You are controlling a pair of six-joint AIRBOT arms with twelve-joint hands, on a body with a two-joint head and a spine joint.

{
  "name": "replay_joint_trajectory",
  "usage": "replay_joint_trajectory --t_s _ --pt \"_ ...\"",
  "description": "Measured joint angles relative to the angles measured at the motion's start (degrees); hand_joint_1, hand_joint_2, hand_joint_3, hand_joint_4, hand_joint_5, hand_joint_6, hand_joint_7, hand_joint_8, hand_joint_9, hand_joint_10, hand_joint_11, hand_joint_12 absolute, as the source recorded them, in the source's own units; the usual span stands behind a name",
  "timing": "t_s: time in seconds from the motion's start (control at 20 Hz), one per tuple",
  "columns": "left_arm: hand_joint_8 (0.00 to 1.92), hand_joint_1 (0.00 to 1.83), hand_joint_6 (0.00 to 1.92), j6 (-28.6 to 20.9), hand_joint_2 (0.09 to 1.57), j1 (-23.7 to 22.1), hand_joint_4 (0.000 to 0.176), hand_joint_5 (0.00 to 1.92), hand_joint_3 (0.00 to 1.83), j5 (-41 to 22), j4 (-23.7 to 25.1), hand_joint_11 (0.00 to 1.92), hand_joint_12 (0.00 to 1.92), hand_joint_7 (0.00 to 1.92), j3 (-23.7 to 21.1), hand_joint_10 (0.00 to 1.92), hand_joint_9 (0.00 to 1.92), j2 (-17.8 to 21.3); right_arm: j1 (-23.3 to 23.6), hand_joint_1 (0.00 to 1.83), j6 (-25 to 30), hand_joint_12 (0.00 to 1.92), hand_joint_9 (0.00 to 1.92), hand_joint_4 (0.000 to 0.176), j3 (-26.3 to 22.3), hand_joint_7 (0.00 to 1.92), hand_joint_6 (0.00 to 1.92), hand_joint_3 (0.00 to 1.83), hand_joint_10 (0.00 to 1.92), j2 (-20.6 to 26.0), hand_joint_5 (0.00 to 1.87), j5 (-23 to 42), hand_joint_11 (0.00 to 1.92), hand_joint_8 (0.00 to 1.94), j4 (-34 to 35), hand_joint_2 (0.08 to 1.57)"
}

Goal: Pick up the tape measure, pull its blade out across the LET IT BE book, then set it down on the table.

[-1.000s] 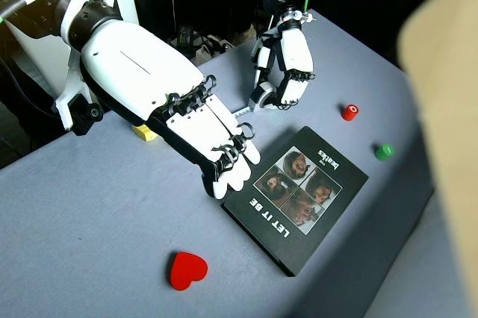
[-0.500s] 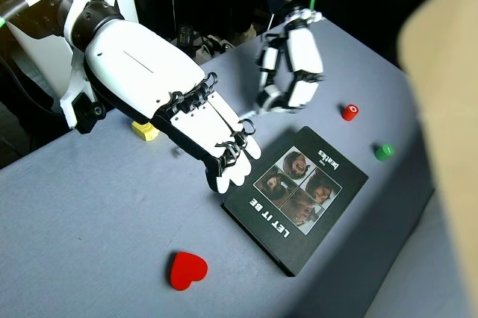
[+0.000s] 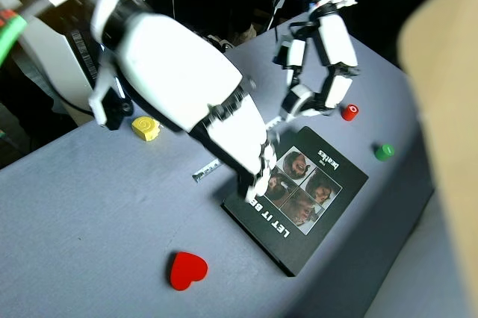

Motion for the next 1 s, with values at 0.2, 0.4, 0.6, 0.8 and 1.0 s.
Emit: replay_joint_trajectory --t_s 0.2,0.4,0.6,0.8,1.0 --pt "1.16 1.48 1.03 3.87 1.15 -4.48 0.000 0.77 0.00 3.80 -6.58 0.83 1.59 0.80 3.93 1.24 0.88 -1.25 -0.09 0.99 0.87 1.05 0.75 0.000 3.08 0.80 0.01 0.00 0.02 -2.82 0.76 1.27 0.30 0.01 0.33 1.08" --pt "1.20 1.48 1.05 7.76 1.16 -5.92 0.000 0.75 0.00 7.76 -10.43 0.83 1.59 0.78 6.56 1.25 0.87 0.22 0.31 0.99 3.98 1.05 0.74 0.000 7.50 0.79 0.00 0.00 0.01 -6.05 0.75 2.01 0.29 0.00 -1.55 1.08" --pt "1.19 1.48 1.03 8.09 1.15 -6.99 0.000 0.78 0.00 8.39 -11.76 0.83 1.58 0.77 7.69 1.24 0.88 0.81 1.64 0.99 5.40 1.06 0.74 0.000 11.26 0.79 0.00 0.00 0.01 -9.92 0.74 2.62 0.30 0.00 -5.35 1.08" --pt "1.20 1.48 1.05 9.16 1.16 -8.37 0.000 0.78 0.00 9.03 -14.84 0.84 1.57 0.77 8.37 1.27 0.85 0.63 2.05 0.98 3.74 1.06 0.74 0.000 15.69 0.79 0.00 0.00 0.01 -12.66 0.75 2.67 0.30 0.00 3.21 1.09" --pt "1.20 1.48 1.05 13.27 1.16 -8.70 0.000 0.78 0.00 10.01 -20.61 0.84 1.57 0.76 8.31 1.27 0.86 0.70 2.78 0.97 6.14 1.06 0.74 0.000 18.27 0.78 0.00 0.01 0.01 -14.34 0.74 3.72 0.30 0.00 0.50 1.10"
